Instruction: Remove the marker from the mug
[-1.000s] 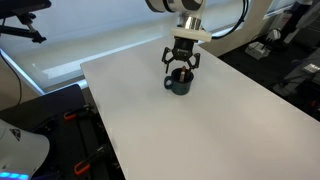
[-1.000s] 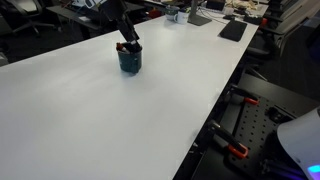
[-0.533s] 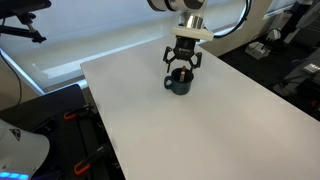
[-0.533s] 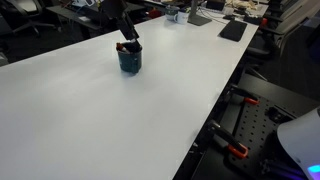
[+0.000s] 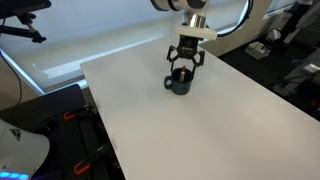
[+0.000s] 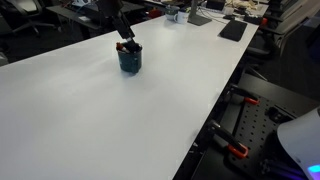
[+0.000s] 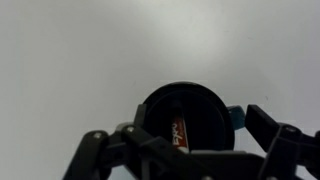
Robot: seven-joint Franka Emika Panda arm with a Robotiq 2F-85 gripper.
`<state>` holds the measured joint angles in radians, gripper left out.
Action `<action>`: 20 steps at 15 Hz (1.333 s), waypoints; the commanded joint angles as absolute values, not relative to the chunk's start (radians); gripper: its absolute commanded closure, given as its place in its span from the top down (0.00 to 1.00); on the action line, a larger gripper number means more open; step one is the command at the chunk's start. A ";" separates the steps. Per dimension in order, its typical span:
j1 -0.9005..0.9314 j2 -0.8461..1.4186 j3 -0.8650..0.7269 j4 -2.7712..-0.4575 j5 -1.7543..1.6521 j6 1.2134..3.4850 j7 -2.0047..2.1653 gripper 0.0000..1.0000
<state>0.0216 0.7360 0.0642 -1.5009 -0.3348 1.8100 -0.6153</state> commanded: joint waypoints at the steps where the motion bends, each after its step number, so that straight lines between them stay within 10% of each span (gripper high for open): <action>1: 0.027 0.797 0.070 -1.406 -0.342 1.755 -0.668 1.00; 20: 0.086 0.856 0.056 -1.309 -0.369 1.715 -0.656 1.00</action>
<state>0.0514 0.8230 0.0670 -1.3775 -0.3438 1.7734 -0.6786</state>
